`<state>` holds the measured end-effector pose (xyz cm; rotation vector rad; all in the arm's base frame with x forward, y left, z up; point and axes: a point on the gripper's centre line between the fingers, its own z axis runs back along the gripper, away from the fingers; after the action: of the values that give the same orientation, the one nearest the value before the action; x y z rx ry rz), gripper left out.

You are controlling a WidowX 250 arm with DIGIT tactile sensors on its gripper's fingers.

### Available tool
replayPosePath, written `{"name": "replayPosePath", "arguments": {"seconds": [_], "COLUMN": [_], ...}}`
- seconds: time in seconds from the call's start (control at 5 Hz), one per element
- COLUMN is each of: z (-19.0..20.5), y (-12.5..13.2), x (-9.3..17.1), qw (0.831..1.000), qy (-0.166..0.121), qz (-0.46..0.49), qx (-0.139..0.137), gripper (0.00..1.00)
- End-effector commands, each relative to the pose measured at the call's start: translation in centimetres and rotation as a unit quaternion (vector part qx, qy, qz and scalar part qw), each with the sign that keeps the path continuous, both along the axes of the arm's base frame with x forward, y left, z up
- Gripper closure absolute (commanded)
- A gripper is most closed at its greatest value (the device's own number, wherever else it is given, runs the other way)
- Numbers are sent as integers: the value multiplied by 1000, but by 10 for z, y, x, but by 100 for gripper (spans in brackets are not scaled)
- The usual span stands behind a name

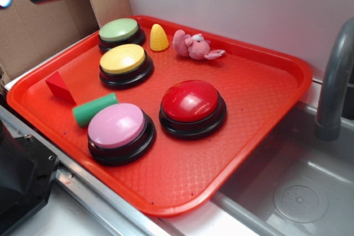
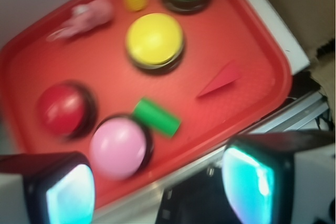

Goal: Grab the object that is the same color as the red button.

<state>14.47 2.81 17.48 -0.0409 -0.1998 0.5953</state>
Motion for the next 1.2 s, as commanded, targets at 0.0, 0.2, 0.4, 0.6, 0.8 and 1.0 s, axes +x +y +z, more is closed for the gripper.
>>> {"name": "replayPosePath", "arguments": {"seconds": [0.0, 0.2, 0.4, 0.6, 0.8, 1.0], "z": [-54, -79, -106, -123, -138, -146], "y": [44, 58, 81, 87, 95, 101], "x": [15, 17, 17, 15, 18, 19], "qw": [979, 968, 953, 947, 942, 942], "qy": [-62, -80, -82, -87, -88, -82], "qz": [191, 228, 278, 292, 308, 313], "qx": [40, 60, 90, 102, 99, 95], "gripper": [0, 0, 0, 0, 0, 0]}}
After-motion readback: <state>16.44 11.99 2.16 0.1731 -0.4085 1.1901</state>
